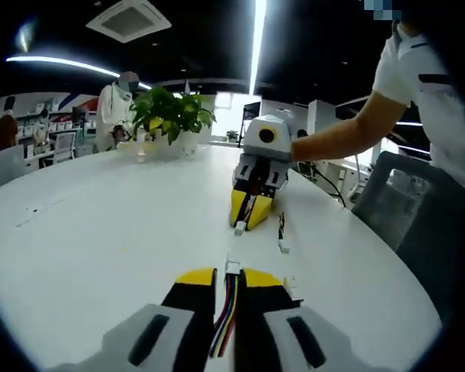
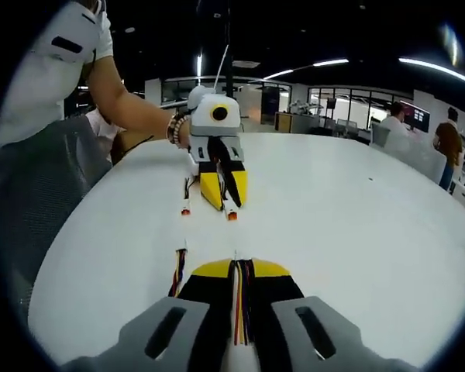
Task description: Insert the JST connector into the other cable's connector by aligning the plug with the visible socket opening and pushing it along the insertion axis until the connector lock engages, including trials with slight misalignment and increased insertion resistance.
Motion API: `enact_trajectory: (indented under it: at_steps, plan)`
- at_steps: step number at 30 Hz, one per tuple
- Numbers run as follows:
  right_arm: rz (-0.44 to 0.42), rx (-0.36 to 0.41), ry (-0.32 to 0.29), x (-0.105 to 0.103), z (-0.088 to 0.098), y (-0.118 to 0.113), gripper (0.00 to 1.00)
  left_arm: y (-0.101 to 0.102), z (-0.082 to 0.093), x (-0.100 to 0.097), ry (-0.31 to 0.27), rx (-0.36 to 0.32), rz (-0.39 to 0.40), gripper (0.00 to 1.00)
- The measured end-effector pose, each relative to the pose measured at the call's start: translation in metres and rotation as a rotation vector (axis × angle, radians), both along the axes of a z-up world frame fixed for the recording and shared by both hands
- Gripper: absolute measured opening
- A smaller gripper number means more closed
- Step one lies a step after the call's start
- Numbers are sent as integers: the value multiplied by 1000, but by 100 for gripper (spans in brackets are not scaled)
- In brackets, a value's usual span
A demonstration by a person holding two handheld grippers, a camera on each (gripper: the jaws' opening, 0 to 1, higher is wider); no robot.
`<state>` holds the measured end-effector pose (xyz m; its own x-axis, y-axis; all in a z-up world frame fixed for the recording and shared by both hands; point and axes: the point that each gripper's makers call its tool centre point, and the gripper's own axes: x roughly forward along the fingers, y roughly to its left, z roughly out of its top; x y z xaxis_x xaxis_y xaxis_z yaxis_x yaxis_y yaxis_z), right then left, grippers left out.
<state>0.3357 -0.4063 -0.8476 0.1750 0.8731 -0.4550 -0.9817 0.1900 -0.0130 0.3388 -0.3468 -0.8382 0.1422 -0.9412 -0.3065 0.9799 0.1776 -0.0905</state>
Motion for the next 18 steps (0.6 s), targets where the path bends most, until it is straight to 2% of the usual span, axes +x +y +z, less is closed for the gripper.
enact_trajectory:
  at_steps: [2,18]
  plan:
    - [7,1,-4,0,0,0,4,-2,0,-3,0,0,-10,2]
    - [66,-15,-8,-2,0,0,3,-2,1,-10,-14,2,-47,1]
